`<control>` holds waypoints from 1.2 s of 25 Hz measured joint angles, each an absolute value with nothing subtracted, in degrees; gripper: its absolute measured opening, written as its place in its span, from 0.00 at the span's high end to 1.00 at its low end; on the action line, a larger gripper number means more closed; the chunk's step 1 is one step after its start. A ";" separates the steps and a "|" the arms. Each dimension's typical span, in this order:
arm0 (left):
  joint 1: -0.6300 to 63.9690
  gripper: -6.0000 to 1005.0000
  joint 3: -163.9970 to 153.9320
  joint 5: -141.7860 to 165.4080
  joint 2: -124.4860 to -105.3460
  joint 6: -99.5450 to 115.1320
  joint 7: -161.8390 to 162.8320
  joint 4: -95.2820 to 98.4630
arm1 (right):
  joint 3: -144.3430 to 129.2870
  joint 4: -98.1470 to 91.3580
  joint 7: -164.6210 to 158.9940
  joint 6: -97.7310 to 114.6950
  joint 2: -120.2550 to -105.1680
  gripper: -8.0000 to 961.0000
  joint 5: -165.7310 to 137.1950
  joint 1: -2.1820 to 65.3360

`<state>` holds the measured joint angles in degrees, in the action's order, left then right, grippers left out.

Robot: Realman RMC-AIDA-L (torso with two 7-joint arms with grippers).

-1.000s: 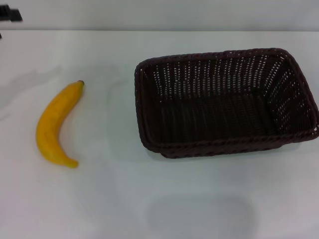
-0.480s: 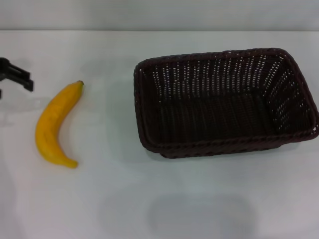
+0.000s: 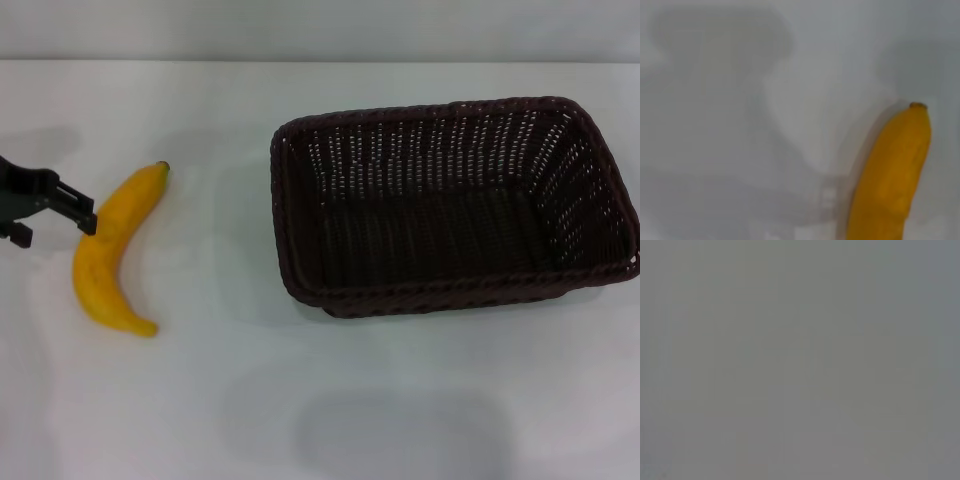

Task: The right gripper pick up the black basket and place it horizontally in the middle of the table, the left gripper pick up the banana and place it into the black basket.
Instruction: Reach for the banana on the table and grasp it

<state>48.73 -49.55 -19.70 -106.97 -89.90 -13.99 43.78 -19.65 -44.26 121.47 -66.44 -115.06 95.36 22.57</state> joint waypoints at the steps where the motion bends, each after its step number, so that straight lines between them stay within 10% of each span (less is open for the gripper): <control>1: 48.78 0.17 -49.55 -19.54 -107.07 -89.59 -13.99 43.48 | -19.77 -44.09 121.48 -65.99 -115.06 0.29 95.37 22.85; 26: 52.65 0.19 -50.47 -15.88 -110.30 -81.91 -14.79 33.77 | -20.13 -42.04 121.47 -62.40 -115.13 0.30 95.02 25.21; 30: 52.72 0.34 -50.94 -15.04 -110.60 -82.26 -15.07 33.82 | -20.21 -41.51 121.48 -62.39 -115.12 0.30 95.26 25.29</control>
<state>52.72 -50.94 -15.04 -110.60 -82.26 -15.07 33.82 -20.21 -41.51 121.48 -62.39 -115.12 95.26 25.29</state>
